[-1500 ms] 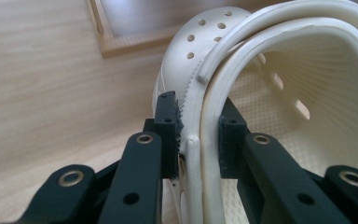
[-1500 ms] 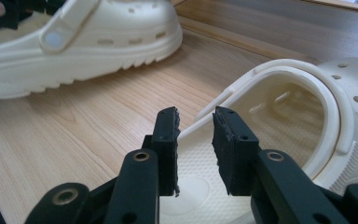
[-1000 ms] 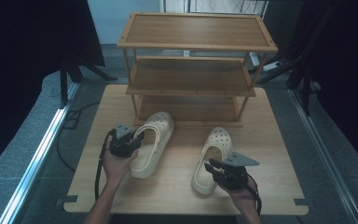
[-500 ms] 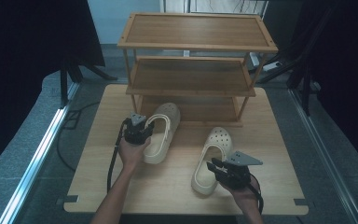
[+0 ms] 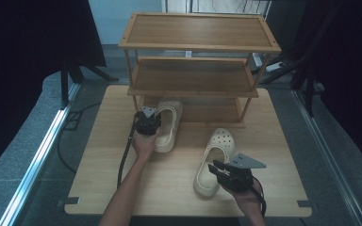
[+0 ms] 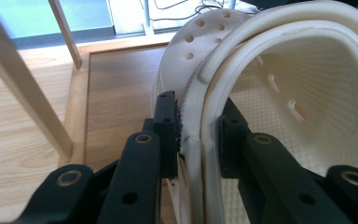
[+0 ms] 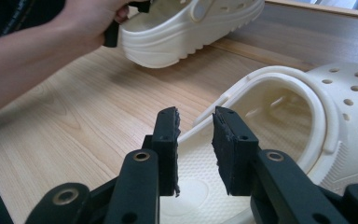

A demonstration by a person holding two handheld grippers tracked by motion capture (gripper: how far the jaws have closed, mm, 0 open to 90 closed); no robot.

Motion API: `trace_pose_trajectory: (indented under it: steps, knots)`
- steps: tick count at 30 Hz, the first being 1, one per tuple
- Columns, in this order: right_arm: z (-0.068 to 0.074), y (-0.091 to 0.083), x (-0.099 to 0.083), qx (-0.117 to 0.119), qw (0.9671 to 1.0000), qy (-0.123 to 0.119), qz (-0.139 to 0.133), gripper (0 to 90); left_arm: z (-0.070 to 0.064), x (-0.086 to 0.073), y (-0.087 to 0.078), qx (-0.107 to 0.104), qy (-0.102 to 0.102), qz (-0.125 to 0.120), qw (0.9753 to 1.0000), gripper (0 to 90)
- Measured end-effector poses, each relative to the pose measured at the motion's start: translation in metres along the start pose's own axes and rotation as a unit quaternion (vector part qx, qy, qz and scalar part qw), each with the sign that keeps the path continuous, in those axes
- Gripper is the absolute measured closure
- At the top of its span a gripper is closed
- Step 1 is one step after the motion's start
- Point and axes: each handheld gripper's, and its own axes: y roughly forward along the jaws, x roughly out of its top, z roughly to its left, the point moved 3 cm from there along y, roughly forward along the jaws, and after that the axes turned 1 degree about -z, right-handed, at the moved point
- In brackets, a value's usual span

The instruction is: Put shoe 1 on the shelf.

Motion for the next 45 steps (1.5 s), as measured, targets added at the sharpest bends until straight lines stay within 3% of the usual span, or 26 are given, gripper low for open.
trace_pose_trajectory:
  steps: [8,15,17,18,23,28,31,33,34,35,36,38,45]
  knots:
    - [-0.004,-0.003,0.000,-0.004,1.0000,0.002,-0.004,70.5,-0.008,0.004,0.026,-0.004,-0.014,-0.010,0.9998,73.8]
    - [-0.005,-0.002,-0.002,-0.004,1.0000,0.003,0.001,70.1,-0.010,0.002,0.033,-0.019,-0.024,-0.003,0.9995,68.3]
    - [-0.004,-0.001,-0.002,-0.004,1.0000,0.002,0.002,69.8,-0.009,0.004,0.029,-0.038,-0.036,-0.005,0.9986,61.2]
    - [-0.004,0.000,-0.003,-0.003,1.0000,0.000,0.003,69.8,-0.008,0.007,0.022,-0.049,-0.036,-0.012,0.9981,52.0]
    - [-0.003,0.001,-0.003,-0.002,1.0000,0.000,0.005,69.8,-0.003,0.002,-0.002,-0.068,-0.044,-0.027,0.9964,39.7]
    - [0.001,0.006,-0.005,-0.004,0.9999,-0.006,0.013,69.1,0.010,-0.012,-0.039,-0.082,-0.052,-0.050,0.9940,36.1]
    - [0.002,0.008,-0.005,-0.002,0.9998,-0.008,0.015,68.8,0.013,-0.016,-0.053,-0.086,-0.051,-0.051,0.9936,36.2]
    - [0.003,0.009,-0.005,-0.005,0.9998,-0.009,0.017,68.6,0.014,-0.018,-0.065,-0.089,-0.044,-0.052,0.9937,41.2]
    - [0.003,0.010,-0.005,-0.003,0.9998,-0.009,0.019,68.4,0.013,-0.020,-0.075,-0.090,-0.032,-0.058,0.9937,50.2]
    - [0.003,0.010,-0.005,-0.003,0.9998,-0.009,0.019,68.4,0.013,-0.020,-0.075,-0.090,-0.032,-0.058,0.9937,55.5]
    - [0.003,0.010,-0.006,-0.004,0.9998,-0.010,0.019,68.3,0.012,-0.023,-0.087,-0.110,-0.023,-0.056,0.9921,62.3]
    - [0.002,0.009,-0.005,-0.005,0.9998,-0.008,0.017,68.2,0.011,-0.025,-0.093,-0.119,-0.017,-0.053,0.9913,71.4]
    - [-0.002,0.006,-0.005,-0.007,0.9999,-0.002,0.014,68.1,0.004,-0.045,-0.112,-0.147,-0.007,-0.012,0.9890,88.8]
